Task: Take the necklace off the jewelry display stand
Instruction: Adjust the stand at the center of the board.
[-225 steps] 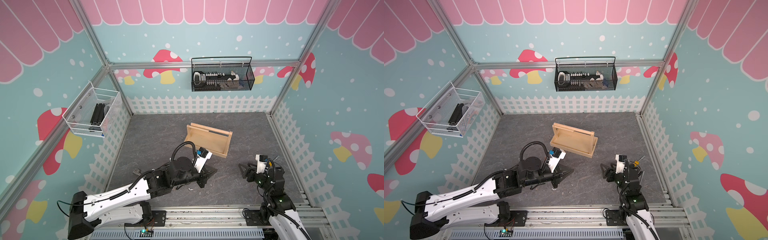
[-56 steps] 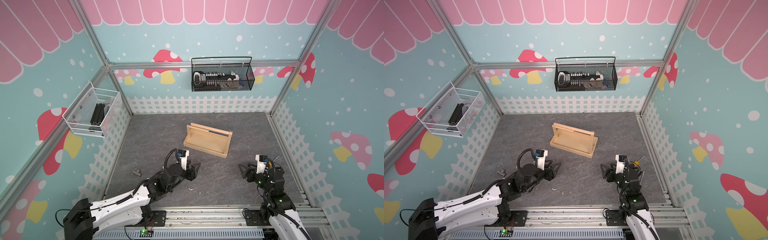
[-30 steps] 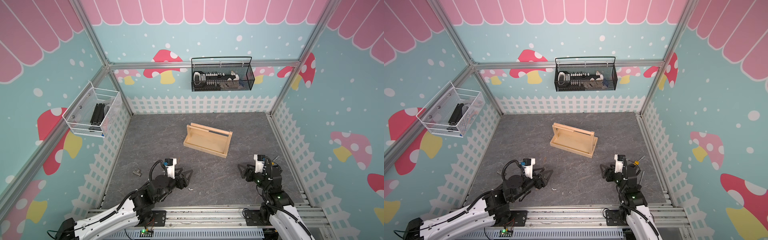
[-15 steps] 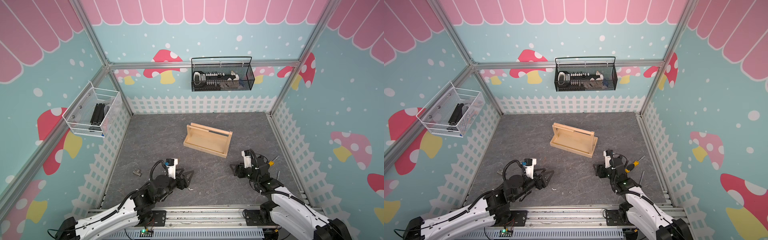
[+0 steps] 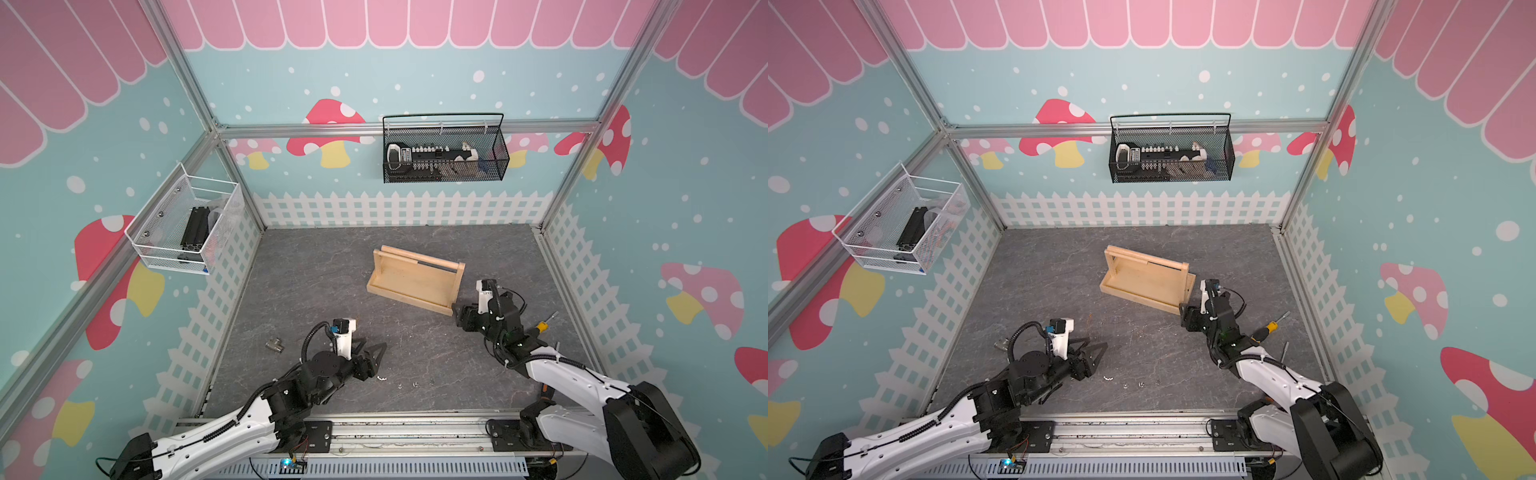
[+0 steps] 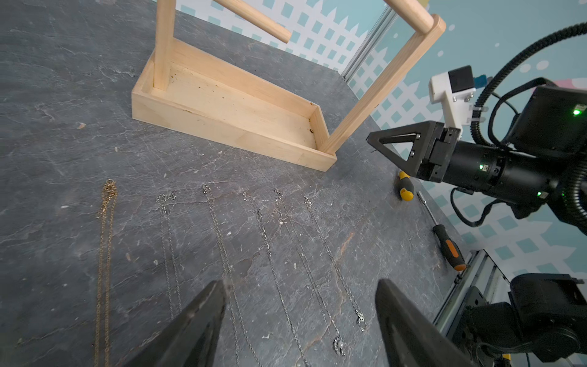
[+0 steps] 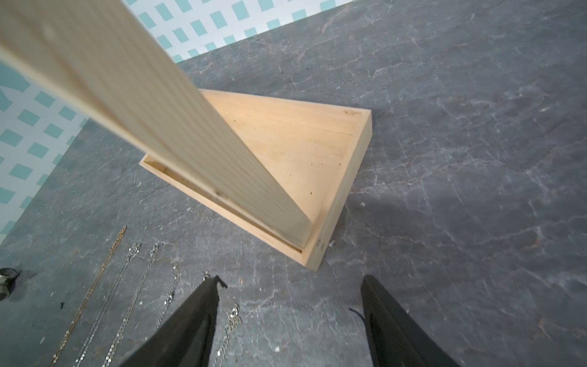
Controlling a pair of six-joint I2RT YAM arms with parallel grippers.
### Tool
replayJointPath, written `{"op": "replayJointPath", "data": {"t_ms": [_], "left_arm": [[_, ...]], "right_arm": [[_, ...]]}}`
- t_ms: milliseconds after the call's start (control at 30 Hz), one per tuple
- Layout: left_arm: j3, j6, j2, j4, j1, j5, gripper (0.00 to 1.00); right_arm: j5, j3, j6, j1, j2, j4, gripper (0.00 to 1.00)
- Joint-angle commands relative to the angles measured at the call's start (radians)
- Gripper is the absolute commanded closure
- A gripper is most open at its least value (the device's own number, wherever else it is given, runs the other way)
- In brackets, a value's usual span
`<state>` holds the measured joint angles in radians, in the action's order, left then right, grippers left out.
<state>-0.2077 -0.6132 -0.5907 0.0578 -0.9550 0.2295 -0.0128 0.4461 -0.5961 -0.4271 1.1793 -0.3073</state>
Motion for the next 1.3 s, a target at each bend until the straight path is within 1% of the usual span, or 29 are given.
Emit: {"op": "replayJointPath", "data": {"t_ms": [0,133,367,600,833,1067,1167,1267], "left_arm": [[-0.010,0.026,0.008,-0.017,0.006,0.033,0.24],[-0.010,0.032,0.006,-0.019,0.007,0.033,0.24],[-0.013,0.041,-0.033,0.014,0.006,0.033,0.22],[-0.009,0.031,-0.089,0.060,0.006,0.024,0.22],[-0.008,0.027,-0.084,0.044,0.006,0.027,0.22],[-0.001,0.024,-0.062,0.038,0.007,0.036,0.22],[0.002,0.018,-0.072,0.049,0.006,0.034,0.22],[-0.001,0.016,-0.088,0.060,0.006,0.032,0.22]], "right_arm": [[-0.048,0.044,0.000,-0.008,0.069,-0.061,0.27],[-0.093,0.086,0.012,-0.010,0.132,-0.075,0.27],[-0.211,0.167,0.047,-0.009,0.153,-0.026,0.26],[-0.245,0.297,0.113,-0.004,0.218,0.049,0.23],[-0.231,0.374,0.138,0.027,0.271,0.082,0.23],[-0.161,0.441,0.162,0.084,0.328,0.107,0.22],[-0.126,0.465,0.165,0.091,0.346,0.115,0.23],[-0.104,0.463,0.164,0.091,0.334,0.116,0.23]]}}
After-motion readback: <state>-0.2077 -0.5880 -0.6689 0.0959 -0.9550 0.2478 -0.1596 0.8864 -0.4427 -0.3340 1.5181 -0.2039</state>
